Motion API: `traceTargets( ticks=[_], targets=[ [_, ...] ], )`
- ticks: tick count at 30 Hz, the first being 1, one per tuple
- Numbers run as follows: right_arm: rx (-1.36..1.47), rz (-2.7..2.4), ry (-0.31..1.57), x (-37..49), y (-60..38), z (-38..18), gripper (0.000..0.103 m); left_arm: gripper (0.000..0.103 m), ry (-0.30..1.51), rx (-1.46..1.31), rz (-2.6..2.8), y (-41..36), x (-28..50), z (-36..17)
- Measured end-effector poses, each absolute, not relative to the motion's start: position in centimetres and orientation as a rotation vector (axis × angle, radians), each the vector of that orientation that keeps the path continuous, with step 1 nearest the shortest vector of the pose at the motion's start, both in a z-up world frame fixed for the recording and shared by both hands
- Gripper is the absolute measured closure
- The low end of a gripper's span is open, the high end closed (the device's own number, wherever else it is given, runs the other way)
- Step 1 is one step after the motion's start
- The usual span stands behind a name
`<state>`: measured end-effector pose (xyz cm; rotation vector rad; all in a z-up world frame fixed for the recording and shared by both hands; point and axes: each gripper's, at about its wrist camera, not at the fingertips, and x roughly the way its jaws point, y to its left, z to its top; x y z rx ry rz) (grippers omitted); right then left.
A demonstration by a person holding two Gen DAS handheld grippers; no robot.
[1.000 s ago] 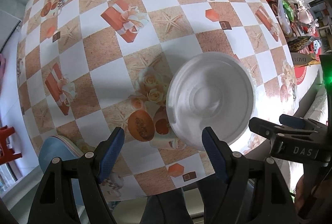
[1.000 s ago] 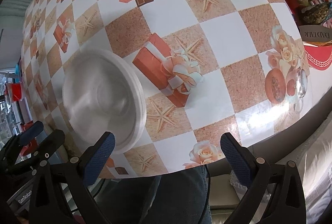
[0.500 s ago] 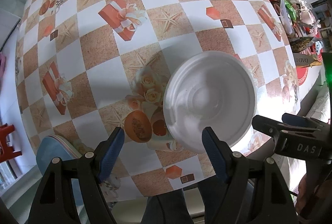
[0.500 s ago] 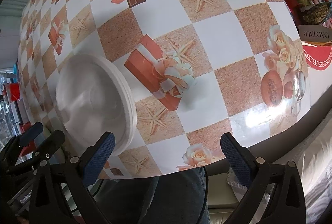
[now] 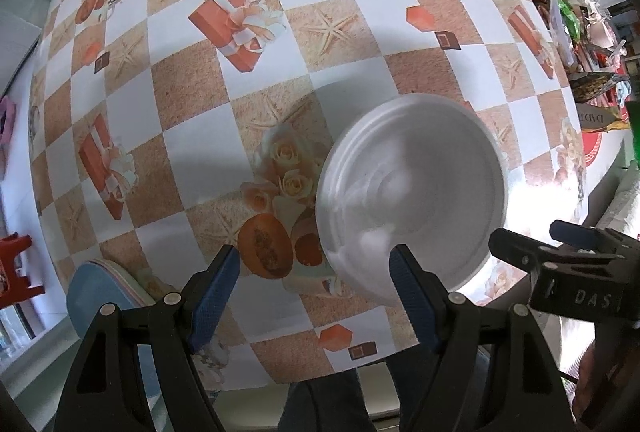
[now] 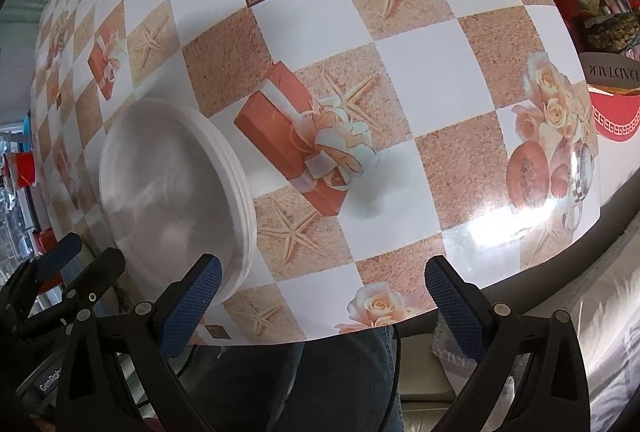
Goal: Organize plates and bowls
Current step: 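Move both grippers to the white plate stack and close on its rim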
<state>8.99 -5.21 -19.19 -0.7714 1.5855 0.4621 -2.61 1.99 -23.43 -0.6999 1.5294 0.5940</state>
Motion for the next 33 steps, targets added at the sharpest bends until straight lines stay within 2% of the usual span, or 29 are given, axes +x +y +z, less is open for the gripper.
traceTargets(
  ticks=[23, 25, 26, 27, 29, 30, 33],
  targets=[
    [-0.941, 0.511, 1.566, 7.8, 1.6, -23.8, 0.001, 0.023, 1.602, -0.758, 0.661, 3.2, -2.5, -29.7],
    [-0.948, 0.529, 1.562, 7.7, 2.0, -23.8, 0.014, 0.023, 1.605, -0.771, 0.659, 3.4, -1.8, -30.2],
    [-0.953, 0.538, 1.562, 7.5, 2.3, -23.9, 0.026, 0.023, 1.607, -0.776, 0.657, 3.5, -1.8, -30.3],
    [-0.961, 0.54, 1.56, 7.3, 2.5, -24.1, 0.031, 0.024, 1.607, -0.779, 0.654, 3.5, -1.7, -30.4],
    [-0.959, 0.551, 1.566, 7.1, 3.0, -24.4, 0.031, 0.033, 1.598, -0.795, 0.634, 3.3, -1.5, -30.8],
    [-0.951, 0.555, 1.573, 7.0, 3.0, -24.5, 0.041, 0.035, 1.595, -0.8, 0.626, 3.2, -1.5, -30.9],
    [-0.926, 0.574, 1.609, 6.6, 3.4, -25.0, 0.048, 0.051, 1.579, -0.821, 0.588, 2.8, -0.6, -30.7]
  ],
)
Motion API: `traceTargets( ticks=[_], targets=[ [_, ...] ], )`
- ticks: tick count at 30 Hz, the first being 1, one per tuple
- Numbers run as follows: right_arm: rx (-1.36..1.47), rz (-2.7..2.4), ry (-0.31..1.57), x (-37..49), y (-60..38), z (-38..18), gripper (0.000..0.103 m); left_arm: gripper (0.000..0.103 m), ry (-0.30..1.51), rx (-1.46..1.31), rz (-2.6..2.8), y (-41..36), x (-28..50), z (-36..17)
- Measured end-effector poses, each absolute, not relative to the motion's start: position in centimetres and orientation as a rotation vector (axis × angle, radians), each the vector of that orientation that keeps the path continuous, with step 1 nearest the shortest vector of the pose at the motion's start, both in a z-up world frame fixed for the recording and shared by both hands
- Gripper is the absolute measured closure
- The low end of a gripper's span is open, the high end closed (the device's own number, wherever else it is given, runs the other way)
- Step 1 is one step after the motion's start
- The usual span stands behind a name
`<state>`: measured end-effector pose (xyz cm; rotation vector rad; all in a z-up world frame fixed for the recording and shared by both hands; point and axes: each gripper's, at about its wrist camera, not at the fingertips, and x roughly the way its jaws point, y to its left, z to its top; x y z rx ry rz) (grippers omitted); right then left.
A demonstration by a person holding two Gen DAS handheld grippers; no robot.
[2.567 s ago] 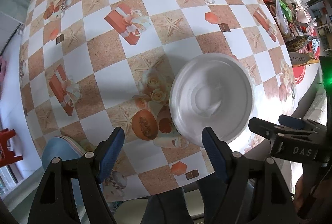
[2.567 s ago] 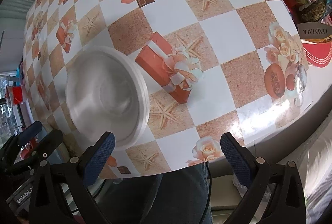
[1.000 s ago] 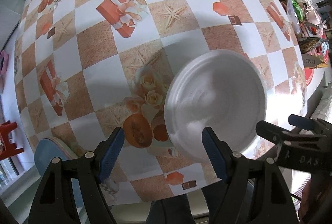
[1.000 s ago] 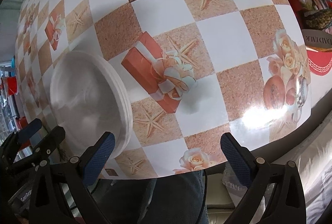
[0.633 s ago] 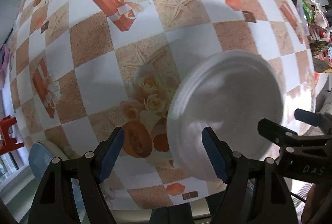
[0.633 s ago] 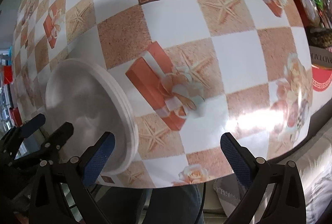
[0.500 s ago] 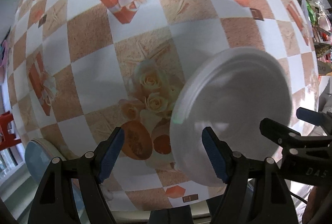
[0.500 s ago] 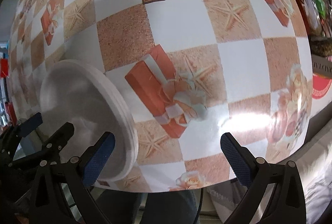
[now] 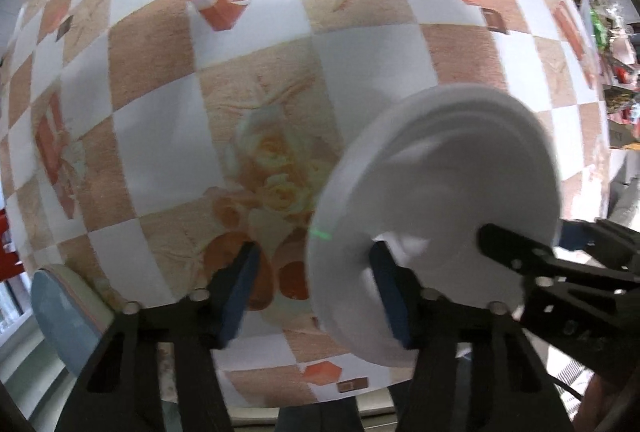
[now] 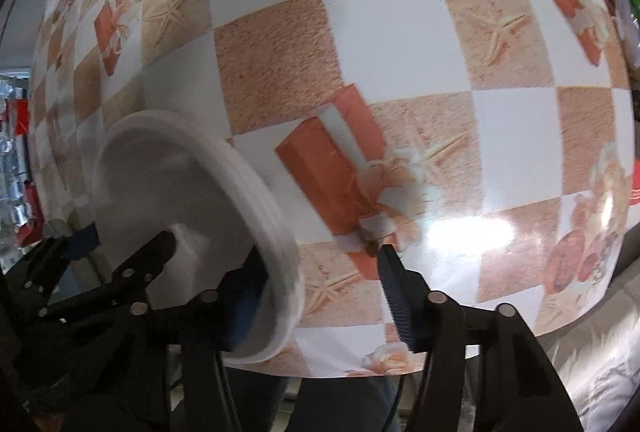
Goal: Organize plates and bowls
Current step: 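Move both grippers to the white plate stack and close on its rim, then lift the white plates with both grippers and carry them over the light-blue plate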
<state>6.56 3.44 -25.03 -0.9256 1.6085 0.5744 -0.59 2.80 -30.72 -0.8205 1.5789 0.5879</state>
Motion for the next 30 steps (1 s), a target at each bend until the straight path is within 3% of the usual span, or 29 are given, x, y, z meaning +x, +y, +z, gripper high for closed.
traceTargets(
  ticks=[4, 7, 8, 30],
  targets=[
    [-0.93, 0.6, 1.61, 5.3, 4.1, -25.5, 0.06, 0.068, 1.573, -0.815, 0.544, 2.2, 0.7, -30.3],
    [-0.945, 0.619, 1.614, 4.2, 4.4, -25.9, 0.065, 0.07, 1.568, -0.806, 0.542, 1.9, 0.7, -30.3],
    [-0.958, 0.623, 1.613, 3.6, 4.7, -26.1, 0.072, 0.07, 1.565, -0.82, 0.542, 1.7, 0.6, -30.5],
    [-1.245, 0.785, 1.587, -13.0, 11.8, -30.4, 0.072, 0.07, 1.523, -0.974, 0.686, 3.2, -10.0, -31.2]
  ],
)
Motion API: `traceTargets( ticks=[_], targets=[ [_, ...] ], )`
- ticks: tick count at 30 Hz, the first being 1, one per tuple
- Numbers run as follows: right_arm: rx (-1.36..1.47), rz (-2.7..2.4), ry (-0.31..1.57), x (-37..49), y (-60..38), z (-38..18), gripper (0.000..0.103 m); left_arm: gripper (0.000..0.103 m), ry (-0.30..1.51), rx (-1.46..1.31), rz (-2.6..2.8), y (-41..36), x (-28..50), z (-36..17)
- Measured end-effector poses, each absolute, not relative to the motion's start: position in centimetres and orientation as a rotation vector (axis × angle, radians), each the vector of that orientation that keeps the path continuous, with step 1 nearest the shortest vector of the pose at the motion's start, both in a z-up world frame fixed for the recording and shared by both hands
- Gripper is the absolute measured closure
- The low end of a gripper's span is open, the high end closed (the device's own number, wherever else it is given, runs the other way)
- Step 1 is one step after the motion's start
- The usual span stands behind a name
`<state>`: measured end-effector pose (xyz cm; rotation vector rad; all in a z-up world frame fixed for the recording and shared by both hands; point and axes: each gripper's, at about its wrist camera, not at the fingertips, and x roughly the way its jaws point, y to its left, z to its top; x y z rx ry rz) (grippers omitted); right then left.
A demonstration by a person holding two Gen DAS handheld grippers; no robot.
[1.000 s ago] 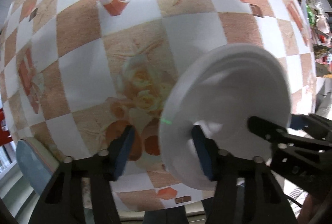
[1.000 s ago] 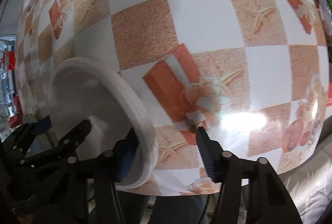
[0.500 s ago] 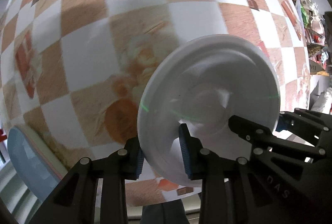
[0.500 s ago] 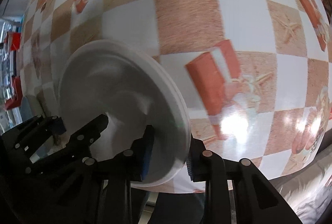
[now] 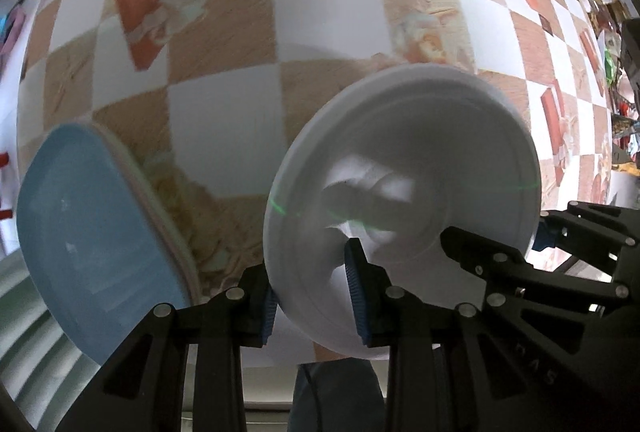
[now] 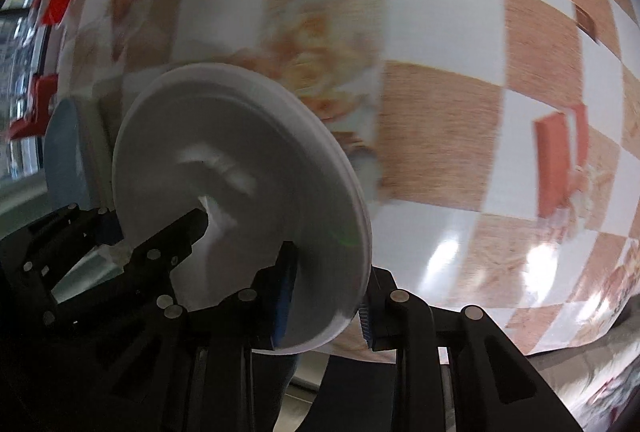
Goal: Organize plates and bowls
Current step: 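Lift the white plates with both grippers and carry them over the light-blue plate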
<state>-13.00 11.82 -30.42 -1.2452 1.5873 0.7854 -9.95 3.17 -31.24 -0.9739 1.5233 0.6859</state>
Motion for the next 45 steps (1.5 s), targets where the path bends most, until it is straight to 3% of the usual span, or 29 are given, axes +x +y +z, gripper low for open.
traceTargets(
  ticks=[8, 20, 30, 45],
  targets=[
    [-1.288, 0.776, 1.577, -15.9, 13.1, -31.2, 0.072, 0.069, 1.508, -0.956, 0.658, 1.7, -9.5, -31.4],
    [-1.262, 0.813, 1.525, -11.7, 12.0, -25.5, 0.072, 0.068, 1.4, -0.944, 0.702, 3.1, -11.8, -27.7],
    [-1.28, 0.923, 1.441, -15.7, 16.0, -22.5, 0.072, 0.065, 1.311, -0.96, 0.848, 5.0, -16.8, -24.2],
    [-1.422, 1.091, 1.413, -25.7, 18.6, -28.5, 0.072, 0.065, 1.257, -1.094, 1.083, 5.4, -26.7, -24.0]
  ],
)
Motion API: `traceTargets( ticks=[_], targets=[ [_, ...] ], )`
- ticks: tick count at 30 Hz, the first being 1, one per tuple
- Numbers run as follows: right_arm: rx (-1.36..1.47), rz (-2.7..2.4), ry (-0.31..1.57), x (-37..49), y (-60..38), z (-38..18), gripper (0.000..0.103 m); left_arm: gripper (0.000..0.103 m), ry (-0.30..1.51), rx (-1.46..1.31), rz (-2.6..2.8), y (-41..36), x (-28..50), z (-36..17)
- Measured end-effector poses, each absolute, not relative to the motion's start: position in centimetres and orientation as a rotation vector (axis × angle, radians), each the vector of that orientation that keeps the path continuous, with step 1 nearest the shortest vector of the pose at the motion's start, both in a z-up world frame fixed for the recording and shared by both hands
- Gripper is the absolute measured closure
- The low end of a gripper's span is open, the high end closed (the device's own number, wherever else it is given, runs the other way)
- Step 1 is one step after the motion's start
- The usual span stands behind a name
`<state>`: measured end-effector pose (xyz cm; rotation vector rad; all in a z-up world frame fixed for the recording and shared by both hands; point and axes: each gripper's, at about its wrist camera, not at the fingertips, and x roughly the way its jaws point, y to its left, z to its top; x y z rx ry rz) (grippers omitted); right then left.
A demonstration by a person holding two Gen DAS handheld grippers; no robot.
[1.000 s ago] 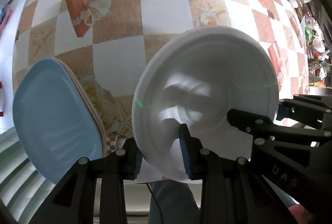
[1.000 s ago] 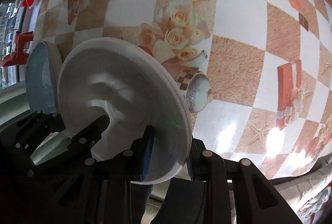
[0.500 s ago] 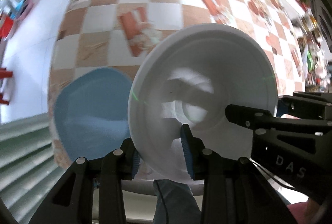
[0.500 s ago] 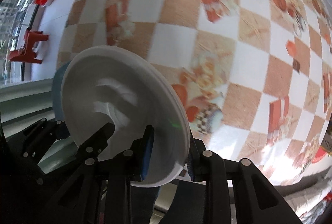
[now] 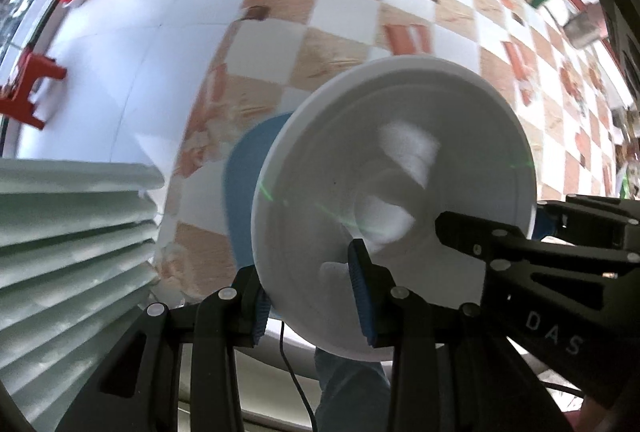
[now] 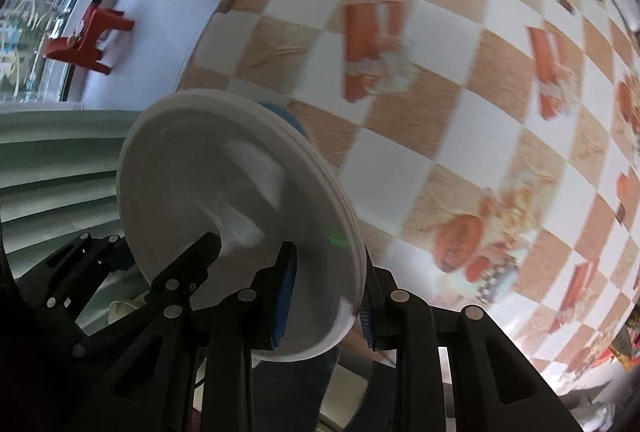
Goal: Organize plates and bowls
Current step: 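Lift the white plates with both grippers and carry them over the light-blue plate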
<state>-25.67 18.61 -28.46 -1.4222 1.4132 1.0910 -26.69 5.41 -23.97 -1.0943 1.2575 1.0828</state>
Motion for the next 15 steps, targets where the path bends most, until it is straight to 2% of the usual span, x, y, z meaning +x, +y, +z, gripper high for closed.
traceTargets(
  ticks=[12, 15],
  targets=[
    [-1.496, 1.084, 1.443, -28.9, 19.8, -34.1, 0.072, 0.065, 1.282, -1.128, 1.105, 5.7, -28.5, -26.9],
    [-1.496, 1.084, 1.441, -28.6, 19.7, -34.2, 0.072, 0.061, 1.272, -1.127, 1.105, 5.6, -28.9, -26.9]
  ],
)
